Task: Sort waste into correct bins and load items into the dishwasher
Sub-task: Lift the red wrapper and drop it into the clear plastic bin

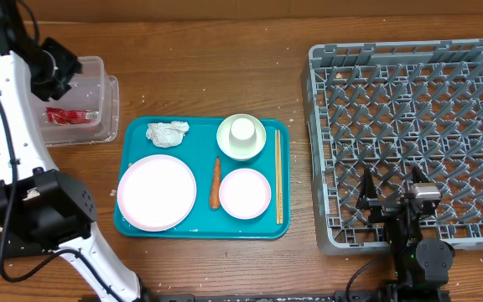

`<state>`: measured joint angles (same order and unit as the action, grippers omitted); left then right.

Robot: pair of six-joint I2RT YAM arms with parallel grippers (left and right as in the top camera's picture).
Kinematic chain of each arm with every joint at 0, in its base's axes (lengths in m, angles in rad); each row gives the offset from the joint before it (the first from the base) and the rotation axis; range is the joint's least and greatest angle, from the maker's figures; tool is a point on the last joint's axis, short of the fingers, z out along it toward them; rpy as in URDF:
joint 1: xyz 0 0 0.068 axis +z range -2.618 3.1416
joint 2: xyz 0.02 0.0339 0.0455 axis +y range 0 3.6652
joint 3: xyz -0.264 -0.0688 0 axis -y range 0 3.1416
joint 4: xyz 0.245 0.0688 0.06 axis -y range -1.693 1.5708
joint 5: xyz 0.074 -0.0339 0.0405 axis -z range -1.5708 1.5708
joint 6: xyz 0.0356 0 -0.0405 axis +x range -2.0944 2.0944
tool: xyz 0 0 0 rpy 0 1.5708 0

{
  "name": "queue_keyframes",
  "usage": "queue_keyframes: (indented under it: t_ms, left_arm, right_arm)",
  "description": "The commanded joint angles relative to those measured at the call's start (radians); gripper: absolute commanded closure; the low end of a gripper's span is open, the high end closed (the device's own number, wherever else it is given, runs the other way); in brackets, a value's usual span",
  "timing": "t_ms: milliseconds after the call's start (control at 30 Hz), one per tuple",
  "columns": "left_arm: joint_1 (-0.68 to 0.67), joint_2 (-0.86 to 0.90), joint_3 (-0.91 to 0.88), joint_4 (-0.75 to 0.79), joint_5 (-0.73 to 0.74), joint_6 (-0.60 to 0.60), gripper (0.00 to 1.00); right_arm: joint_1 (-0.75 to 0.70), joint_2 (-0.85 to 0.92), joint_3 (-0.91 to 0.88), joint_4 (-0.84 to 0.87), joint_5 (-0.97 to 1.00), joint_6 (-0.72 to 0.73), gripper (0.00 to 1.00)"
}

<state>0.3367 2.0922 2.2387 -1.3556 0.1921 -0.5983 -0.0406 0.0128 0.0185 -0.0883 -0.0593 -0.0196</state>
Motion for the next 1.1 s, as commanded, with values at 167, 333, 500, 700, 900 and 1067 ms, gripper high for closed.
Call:
queue_keyframes:
  t_ms: [167, 333, 500, 700, 900, 1067]
  left_arm:
    - [-0.226, 0.009, 0.015, -0.07, 0.021, 0.289, 0.43]
    - [-0.344, 0.014, -0.019, -0.094, -0.176, 0.288, 0.25]
    - [-0.386, 0.014, -0.118, -0.085, -0.262, 0.275, 0.16]
    - [-0.385, 0.014, -0.281, -0.029, -0.262, 0.254, 0.23]
    - [-0.386, 0.014, -0.42, 0.116, -0.246, 0.262, 0.22]
    - [-0.386, 0.014, -0.504, 0.239, -0.243, 0.262, 0.21]
  right_arm:
    - [-0.005, -0.01, -0.01, 0.008, 0.005, -0.003, 0.0]
    - [-0.005, -0.01, -0.01, 0.008, 0.005, -0.003, 0.0]
    - [-0.005, -0.01, -0.01, 0.008, 0.005, -0.003, 0.0]
    - [-0.005, -0.01, -0.01, 0.008, 0.005, -0.003, 0.0]
    - [-0.005, -0.01, -0.01, 0.008, 0.005, -0.003, 0.0]
    - [-0.005, -0.01, -0.01, 0.008, 0.005, -0.003, 0.0]
